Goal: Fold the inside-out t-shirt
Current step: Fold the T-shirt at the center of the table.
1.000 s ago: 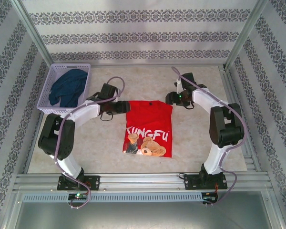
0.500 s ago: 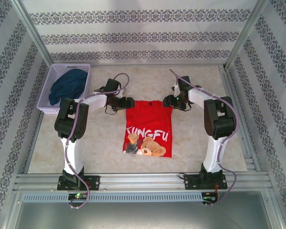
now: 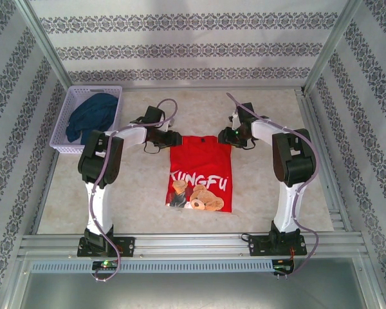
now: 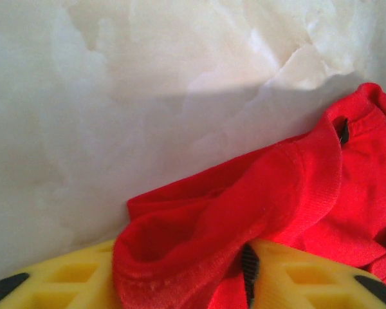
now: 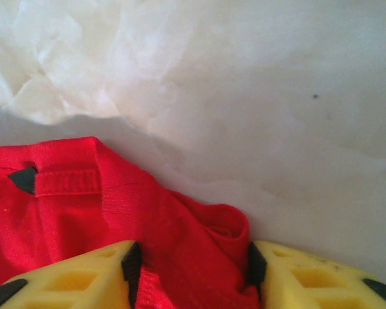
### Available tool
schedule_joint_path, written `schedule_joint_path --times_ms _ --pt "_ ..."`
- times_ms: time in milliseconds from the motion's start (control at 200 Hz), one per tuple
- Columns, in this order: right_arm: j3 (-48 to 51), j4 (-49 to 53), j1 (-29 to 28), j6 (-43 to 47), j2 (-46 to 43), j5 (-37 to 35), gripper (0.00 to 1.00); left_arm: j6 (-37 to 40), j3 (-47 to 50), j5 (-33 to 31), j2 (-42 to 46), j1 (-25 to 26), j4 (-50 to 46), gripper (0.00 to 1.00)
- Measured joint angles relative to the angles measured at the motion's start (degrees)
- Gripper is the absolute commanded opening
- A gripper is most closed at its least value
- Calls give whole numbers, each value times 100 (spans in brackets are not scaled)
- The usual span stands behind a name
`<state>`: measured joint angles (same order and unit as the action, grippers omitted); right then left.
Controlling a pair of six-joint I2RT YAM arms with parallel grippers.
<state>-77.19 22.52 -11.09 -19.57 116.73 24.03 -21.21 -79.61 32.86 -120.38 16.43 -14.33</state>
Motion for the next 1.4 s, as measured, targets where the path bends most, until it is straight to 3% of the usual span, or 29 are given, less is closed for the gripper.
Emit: schedule_joint_path --times_ms 215,470,665,1124,1399 --pt "-26 -190 -94 -109 111 153 38 -2 -79 162 -138 -2 111 29" --pt "-7 -487 -107 -275 173 398 21 -136 -76 428 -256 46 411 0" --pt "157 -1001 -63 -509 170 660 0 -306 -39 444 -271 70 629 0" --pt "442 -2142 160 -1091 -485 1014 0 -671 337 271 341 -221 1327 0" --pt "-804 -2033 212 -1187 -490 1001 0 -570 -1233 48 361 -317 804 0"
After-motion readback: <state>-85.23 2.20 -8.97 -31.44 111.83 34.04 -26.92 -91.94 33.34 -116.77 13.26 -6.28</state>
